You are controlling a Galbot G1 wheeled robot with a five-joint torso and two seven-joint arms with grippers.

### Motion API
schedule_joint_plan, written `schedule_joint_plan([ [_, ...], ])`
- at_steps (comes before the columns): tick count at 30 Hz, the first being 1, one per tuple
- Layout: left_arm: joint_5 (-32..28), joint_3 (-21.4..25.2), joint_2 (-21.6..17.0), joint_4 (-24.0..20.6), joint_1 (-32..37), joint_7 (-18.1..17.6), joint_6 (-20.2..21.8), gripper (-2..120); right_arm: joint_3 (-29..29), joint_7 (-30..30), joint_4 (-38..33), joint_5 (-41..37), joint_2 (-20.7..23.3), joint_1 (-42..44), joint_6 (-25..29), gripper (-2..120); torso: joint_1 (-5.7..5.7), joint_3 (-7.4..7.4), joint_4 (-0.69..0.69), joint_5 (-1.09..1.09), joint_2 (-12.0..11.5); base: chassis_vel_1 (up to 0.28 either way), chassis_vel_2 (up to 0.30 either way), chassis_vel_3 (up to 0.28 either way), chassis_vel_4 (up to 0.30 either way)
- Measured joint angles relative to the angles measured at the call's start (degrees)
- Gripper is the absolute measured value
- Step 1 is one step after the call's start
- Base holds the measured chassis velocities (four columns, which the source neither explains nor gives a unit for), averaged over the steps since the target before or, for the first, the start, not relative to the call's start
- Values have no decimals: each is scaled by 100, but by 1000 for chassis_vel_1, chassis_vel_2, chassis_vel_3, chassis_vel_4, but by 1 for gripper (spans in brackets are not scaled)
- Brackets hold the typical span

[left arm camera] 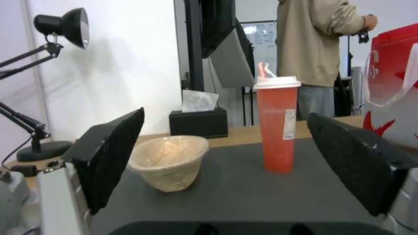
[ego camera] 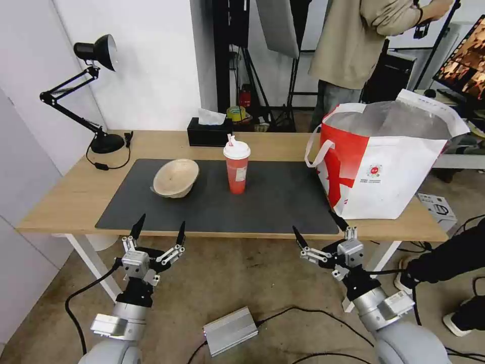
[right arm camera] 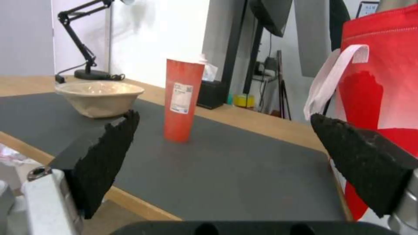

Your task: Pick up the trash from the table and place it into the takeout bag.

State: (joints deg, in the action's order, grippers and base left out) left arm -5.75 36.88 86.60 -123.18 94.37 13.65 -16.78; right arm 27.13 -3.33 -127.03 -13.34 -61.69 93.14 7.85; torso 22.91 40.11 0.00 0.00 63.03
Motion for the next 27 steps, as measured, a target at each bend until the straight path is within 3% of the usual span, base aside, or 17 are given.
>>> schedule_joint_plan([
  [27,-4,35,-56,113,-19,0,-1,100,-341,28,98,160,-80,-98,61,100,1,0,0,0,-1,0,0,0,0],
])
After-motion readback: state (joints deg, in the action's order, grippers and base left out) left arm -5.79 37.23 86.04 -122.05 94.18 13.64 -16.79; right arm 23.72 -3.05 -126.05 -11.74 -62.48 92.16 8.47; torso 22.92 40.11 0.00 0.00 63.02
